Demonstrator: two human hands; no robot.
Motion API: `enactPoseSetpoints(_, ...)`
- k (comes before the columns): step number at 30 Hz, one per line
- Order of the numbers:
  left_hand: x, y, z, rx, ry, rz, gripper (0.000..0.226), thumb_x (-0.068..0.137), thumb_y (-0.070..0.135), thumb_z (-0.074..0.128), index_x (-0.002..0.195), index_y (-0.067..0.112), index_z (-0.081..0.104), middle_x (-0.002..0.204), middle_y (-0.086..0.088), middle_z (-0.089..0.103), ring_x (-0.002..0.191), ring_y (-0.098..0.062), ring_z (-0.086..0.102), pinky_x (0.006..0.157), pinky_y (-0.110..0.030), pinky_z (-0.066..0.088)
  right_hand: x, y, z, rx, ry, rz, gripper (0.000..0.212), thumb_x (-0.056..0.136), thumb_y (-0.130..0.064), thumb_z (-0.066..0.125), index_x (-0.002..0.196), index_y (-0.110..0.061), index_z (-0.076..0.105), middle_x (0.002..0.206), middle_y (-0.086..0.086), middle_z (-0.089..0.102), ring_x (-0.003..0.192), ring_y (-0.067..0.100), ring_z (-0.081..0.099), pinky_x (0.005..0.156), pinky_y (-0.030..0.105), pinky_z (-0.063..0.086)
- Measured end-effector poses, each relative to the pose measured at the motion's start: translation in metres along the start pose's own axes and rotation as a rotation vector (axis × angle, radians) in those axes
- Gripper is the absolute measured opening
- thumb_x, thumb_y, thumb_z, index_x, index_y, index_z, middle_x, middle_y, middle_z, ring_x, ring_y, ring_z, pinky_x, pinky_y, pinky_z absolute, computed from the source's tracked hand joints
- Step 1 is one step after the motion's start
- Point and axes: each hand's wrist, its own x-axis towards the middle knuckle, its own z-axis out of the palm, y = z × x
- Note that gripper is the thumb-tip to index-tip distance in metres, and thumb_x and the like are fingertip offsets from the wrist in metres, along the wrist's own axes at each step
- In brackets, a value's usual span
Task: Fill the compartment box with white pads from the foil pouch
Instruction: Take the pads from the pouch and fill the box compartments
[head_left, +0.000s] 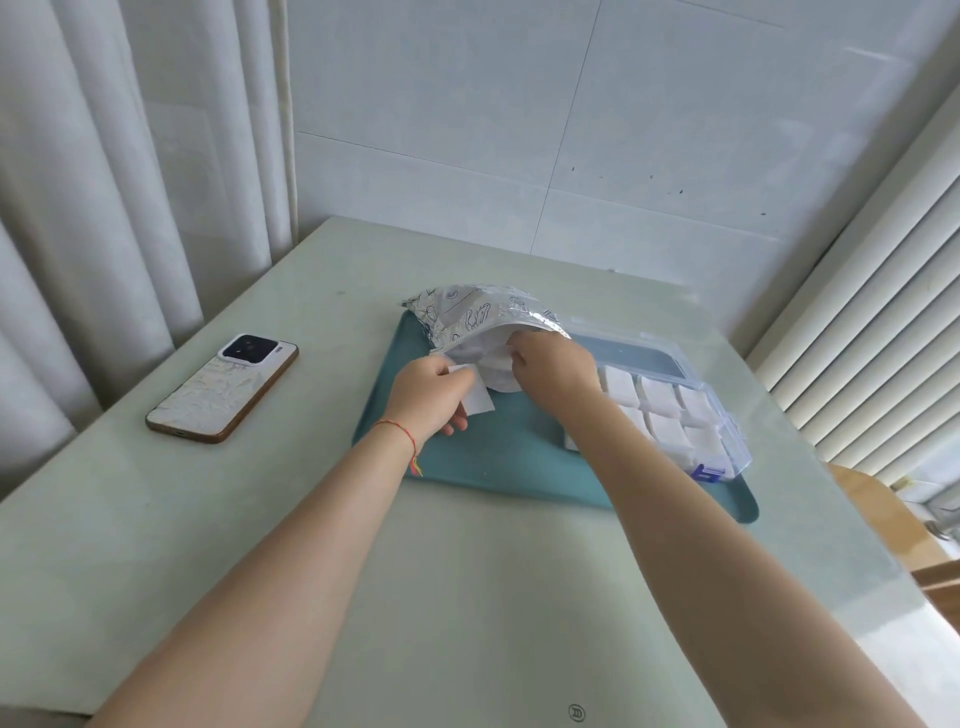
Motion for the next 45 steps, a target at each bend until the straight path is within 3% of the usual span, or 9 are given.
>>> enactPoseSetpoints(7, -0.008, 0.010, 0.006, -0.333, -0.138, -0.066, 0.017, 0.092, 0.006, 0.048, 0.103, -0.002, 0.059, 0.084, -0.024, 0.070, 0.065, -0.032, 0.068, 0.059, -0.035, 0.060, -0.036, 0.018, -0.027, 0.632, 0.190, 0.214, 0.019, 0.086, -0.015, 0.055, 0.073, -0.002, 0.050, 0.063, 0.003, 0.040, 0.060, 0.019, 0.030, 0.052, 0.030, 0.024)
enactPoseSetpoints(12, -0.013, 0.013, 0.010, -0.467, -0.242, -0.101, 0.020, 0.097, 0.007, 0.053, 0.115, -0.002, 0.057, 0.092, -0.020, 0.070, 0.070, -0.031, 0.071, 0.054, -0.031, 0.058, -0.052, 0.021, -0.038, 1.182, -0.085, 0.318, 0.008, 0.088, -0.011, 0.062, 0.087, -0.003, 0.062, 0.050, 0.000, 0.033, 0.044, 0.015, 0.023, 0.044, 0.022, 0.017)
enactPoseSetpoints(16, -0.015, 0.015, 0.010, -0.531, -0.330, -0.113, 0.031, 0.100, 0.007, 0.038, 0.119, 0.002, 0.063, 0.101, -0.019, 0.070, 0.078, -0.030, 0.071, 0.057, -0.032, 0.058, -0.065, 0.015, -0.034, 1.197, -0.138, 0.313, 0.007, 0.090, -0.012, 0.063, 0.085, -0.007, 0.065, 0.045, -0.005, 0.036, 0.038, 0.012, 0.024, 0.039, 0.019, 0.019)
enactPoseSetpoints(21, -0.018, 0.019, 0.012, -0.610, -0.384, -0.132, 0.031, 0.102, 0.026, 0.045, 0.117, 0.007, 0.065, 0.098, -0.013, 0.070, 0.082, -0.028, 0.070, 0.058, -0.033, 0.058, -0.076, 0.007, -0.031, 1.201, -0.127, 0.332, 0.004, 0.091, -0.013, 0.065, 0.088, -0.010, 0.066, 0.044, -0.007, 0.044, 0.036, 0.011, 0.027, 0.037, 0.016, 0.020)
enactPoseSetpoints(26, -0.023, 0.017, 0.016, -0.483, -0.443, -0.024, 0.027, 0.098, 0.013, 0.053, 0.120, 0.001, 0.062, 0.099, -0.018, 0.069, 0.080, -0.033, 0.070, 0.057, -0.028, 0.054, -0.080, 0.000, -0.032, 0.959, -0.108, 0.225, 0.029, 0.089, -0.032, 0.069, 0.081, -0.004, 0.063, 0.060, 0.003, 0.062, 0.035, 0.002, 0.039, 0.041, 0.019, 0.030)
enactPoseSetpoints(31, -0.022, 0.016, 0.015, -0.471, -0.410, -0.061, 0.029, 0.099, 0.009, 0.052, 0.126, 0.002, 0.059, 0.109, -0.017, 0.068, 0.089, -0.030, 0.067, 0.052, -0.028, 0.053, -0.079, 0.006, -0.037, 0.909, -0.035, 0.268, 0.019, 0.094, -0.027, 0.060, 0.080, -0.016, 0.066, 0.058, -0.006, 0.060, 0.035, 0.000, 0.041, 0.044, 0.020, 0.032)
enactPoseSetpoints(38, -0.035, 0.021, 0.015, -0.319, -0.641, -0.041, 0.021, 0.092, 0.010, 0.063, 0.113, 0.010, 0.064, 0.097, -0.011, 0.073, 0.082, -0.031, 0.071, 0.049, -0.023, 0.047, -0.078, 0.013, -0.038, 1.116, 0.025, 0.375, 0.024, 0.091, -0.026, 0.066, 0.071, -0.015, 0.059, 0.050, -0.009, 0.044, 0.044, 0.012, 0.034, 0.045, 0.022, 0.029)
enactPoseSetpoints(42, -0.032, 0.019, 0.016, -0.323, -0.545, -0.074, 0.020, 0.093, 0.013, 0.062, 0.113, 0.010, 0.064, 0.097, -0.012, 0.073, 0.077, -0.026, 0.071, 0.048, -0.022, 0.047, -0.077, 0.024, -0.045, 1.255, 0.204, 0.411, 0.025, 0.091, -0.019, 0.065, 0.068, -0.011, 0.057, 0.047, -0.003, 0.038, 0.041, 0.015, 0.032, 0.044, 0.022, 0.025)
enactPoseSetpoints(45, -0.025, 0.017, 0.014, -0.432, -0.528, -0.160, 0.029, 0.101, 0.026, 0.048, 0.122, 0.009, 0.061, 0.106, -0.017, 0.071, 0.083, -0.029, 0.071, 0.051, -0.024, 0.053, -0.080, 0.026, -0.050, 1.331, 0.048, 0.282, 0.026, 0.093, -0.020, 0.064, 0.070, -0.010, 0.059, 0.046, -0.001, 0.039, 0.041, 0.017, 0.026, 0.044, 0.022, 0.020)
